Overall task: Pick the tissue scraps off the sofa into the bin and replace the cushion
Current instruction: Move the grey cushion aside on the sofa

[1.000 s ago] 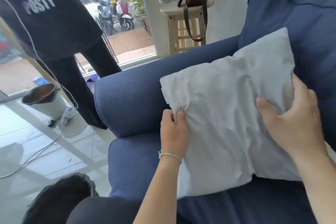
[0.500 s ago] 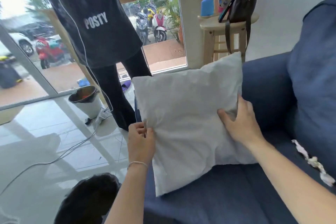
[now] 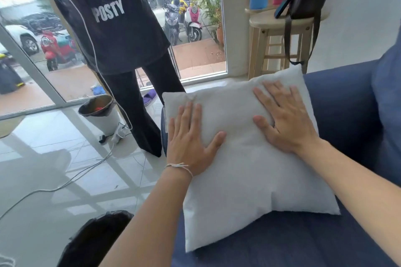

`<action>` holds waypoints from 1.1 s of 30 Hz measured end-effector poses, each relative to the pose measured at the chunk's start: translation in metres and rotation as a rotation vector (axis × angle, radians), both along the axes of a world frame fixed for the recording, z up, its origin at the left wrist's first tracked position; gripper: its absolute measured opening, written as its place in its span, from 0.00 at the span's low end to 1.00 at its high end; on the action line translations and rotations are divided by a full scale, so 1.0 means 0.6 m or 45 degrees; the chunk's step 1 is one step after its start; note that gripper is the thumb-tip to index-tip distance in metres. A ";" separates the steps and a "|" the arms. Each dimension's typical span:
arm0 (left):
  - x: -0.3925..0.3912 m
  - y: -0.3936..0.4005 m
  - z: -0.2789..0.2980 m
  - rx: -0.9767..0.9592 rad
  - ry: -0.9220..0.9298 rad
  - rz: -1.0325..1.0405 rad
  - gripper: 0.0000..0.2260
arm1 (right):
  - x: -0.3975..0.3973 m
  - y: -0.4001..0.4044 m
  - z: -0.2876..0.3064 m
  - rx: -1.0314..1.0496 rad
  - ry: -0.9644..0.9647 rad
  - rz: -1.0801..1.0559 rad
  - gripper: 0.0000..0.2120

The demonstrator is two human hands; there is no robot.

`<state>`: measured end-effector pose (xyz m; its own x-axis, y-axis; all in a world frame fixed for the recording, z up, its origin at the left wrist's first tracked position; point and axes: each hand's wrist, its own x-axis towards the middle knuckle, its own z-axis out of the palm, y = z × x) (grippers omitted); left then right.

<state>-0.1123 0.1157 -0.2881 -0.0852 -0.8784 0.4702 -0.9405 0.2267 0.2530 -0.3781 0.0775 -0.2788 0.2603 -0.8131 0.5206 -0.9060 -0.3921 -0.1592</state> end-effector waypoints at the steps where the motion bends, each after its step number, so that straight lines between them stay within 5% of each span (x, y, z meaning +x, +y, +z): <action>1: 0.004 -0.009 -0.008 -0.004 0.035 0.001 0.40 | -0.005 -0.013 -0.001 0.006 -0.043 -0.022 0.34; 17: 0.004 -0.035 -0.037 -0.125 0.151 0.011 0.34 | -0.057 -0.058 -0.049 -0.003 -0.243 -0.263 0.33; 20: -0.005 0.006 -0.028 -0.202 0.087 -0.022 0.43 | -0.043 -0.024 -0.027 -0.073 -0.221 -0.194 0.36; 24: -0.030 0.065 -0.045 -0.248 -0.043 -0.228 0.64 | -0.027 0.021 -0.036 -0.089 0.052 0.415 0.53; 28: 0.006 0.096 -0.099 -0.081 -0.175 -0.298 0.67 | -0.056 0.020 -0.070 0.037 0.242 0.457 0.63; 33: 0.026 0.078 -0.111 0.079 -0.177 -0.264 0.69 | -0.077 -0.007 -0.093 0.083 0.279 0.417 0.63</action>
<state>-0.0965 0.1624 -0.3545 -0.3262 -0.8625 0.3869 -0.9024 0.4060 0.1444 -0.4242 0.0730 -0.3348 0.6102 -0.6985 0.3737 -0.7503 -0.6610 -0.0103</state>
